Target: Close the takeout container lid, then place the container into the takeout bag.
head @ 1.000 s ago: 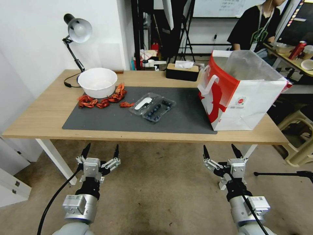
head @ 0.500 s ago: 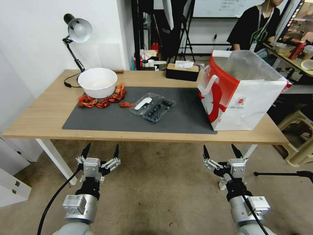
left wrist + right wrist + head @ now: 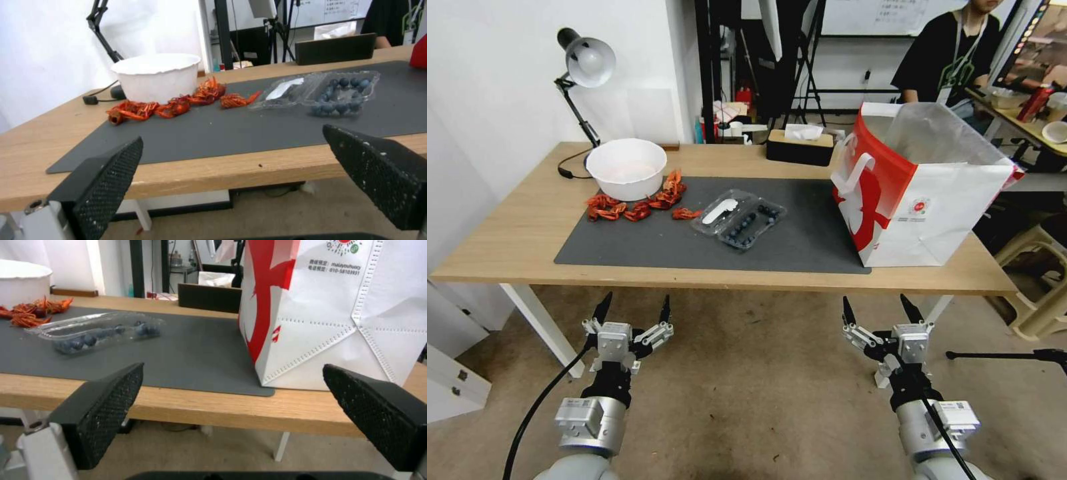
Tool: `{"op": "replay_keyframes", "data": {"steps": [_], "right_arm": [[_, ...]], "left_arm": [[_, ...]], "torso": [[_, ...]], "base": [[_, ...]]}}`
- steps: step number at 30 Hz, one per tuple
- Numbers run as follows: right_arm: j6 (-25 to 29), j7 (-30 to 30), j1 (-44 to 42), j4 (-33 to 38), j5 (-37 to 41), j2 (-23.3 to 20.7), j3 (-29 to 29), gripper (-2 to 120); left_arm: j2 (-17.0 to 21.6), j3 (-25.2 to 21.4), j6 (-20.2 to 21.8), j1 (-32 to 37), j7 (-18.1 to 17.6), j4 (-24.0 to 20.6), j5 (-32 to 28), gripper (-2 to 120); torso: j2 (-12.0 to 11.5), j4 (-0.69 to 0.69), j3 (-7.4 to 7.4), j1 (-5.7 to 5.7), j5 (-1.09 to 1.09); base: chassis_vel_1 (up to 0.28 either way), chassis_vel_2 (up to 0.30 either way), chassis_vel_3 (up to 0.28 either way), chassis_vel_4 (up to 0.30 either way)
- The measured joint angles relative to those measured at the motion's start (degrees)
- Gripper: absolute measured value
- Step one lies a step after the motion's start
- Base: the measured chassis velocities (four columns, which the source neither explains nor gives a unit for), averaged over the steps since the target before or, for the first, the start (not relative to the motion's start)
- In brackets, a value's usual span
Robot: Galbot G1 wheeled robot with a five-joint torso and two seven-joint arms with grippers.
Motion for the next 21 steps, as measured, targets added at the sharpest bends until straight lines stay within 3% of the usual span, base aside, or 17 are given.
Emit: {"op": "replay_keyframes", "data": {"steps": [17, 21], "right_arm": [[0.0, 0.0, 0.0, 0.0, 0.0, 0.0, 0.0, 100], [-1.1, 0.1, 0.7, 0.2, 0.4, 0.0, 0.1, 100]], "left_arm": [[0.0, 0.0, 0.0, 0.0, 0.0, 0.0, -0.1, 100], [-1.0, 0.3, 3.2, -1.9, -0.6, -0.7, -2.7, 100]], "torso": [[0.0, 0.00, 0.00, 0.00, 0.00], [0.0, -0.01, 0.00, 0.00, 0.00]], "base": [[0.000, 0.000, 0.000, 0.000], [0.000, 0.000, 0.000, 0.000]]}}
